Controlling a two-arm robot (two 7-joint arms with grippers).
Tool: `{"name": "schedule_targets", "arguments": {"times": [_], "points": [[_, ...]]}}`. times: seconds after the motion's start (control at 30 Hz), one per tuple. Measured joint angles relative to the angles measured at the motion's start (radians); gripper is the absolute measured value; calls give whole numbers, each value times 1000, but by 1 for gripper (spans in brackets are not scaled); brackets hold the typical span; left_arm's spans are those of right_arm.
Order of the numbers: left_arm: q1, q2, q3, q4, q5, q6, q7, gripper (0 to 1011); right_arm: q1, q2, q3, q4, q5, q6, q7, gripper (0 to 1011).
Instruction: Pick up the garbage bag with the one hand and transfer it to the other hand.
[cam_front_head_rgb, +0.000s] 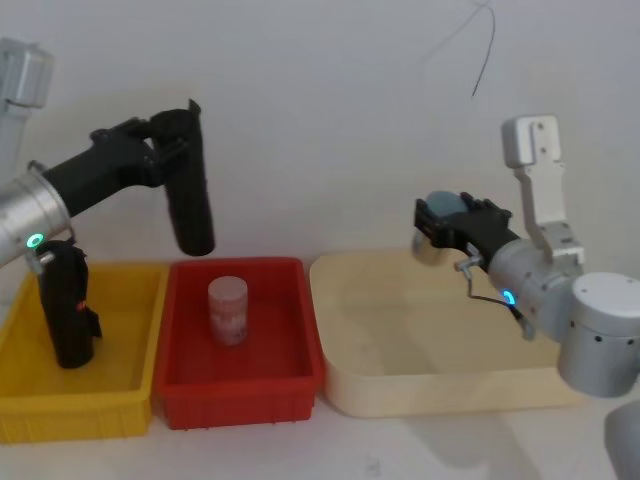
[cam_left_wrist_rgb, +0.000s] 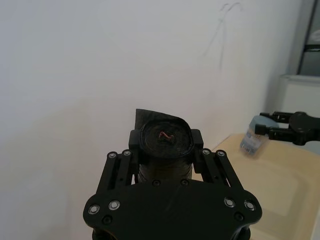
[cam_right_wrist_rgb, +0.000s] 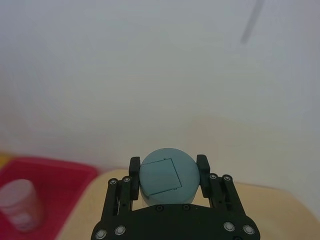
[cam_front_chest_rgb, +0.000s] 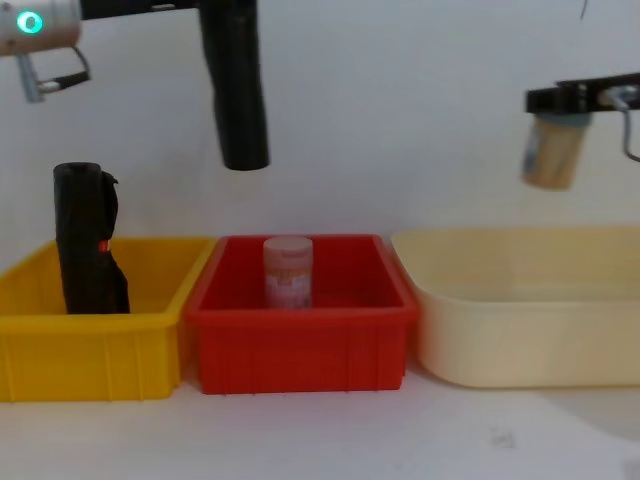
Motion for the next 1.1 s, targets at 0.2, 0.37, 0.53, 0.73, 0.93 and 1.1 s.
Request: {"name": "schedule_targets", "arguments": {"times": [0.2, 0.37, 0.53, 0.73, 0.93, 1.1], "points": [[-117, -69, 32, 222, -21, -65, -113, 553, -27, 30, 27, -14, -4, 12, -2, 663], [-223, -130, 61, 431, -49, -137, -219, 553, -50, 52, 37, -33, -2, 28, 22, 663], [-321, -186, 93, 627, -80, -198, -304, 553, -70, 65, 38, -54, 4, 43, 52, 663], [-385, -221, 114, 756, -102, -243, -367, 553, -85, 72, 32, -72, 9, 55, 74, 663], [-437, -250, 131, 860, -119, -277, -412, 553, -95, 76, 28, -85, 12, 63, 89, 738], [-458, -262, 138, 903, -126, -292, -433, 553, -101, 78, 25, -93, 14, 68, 98, 888]]}}
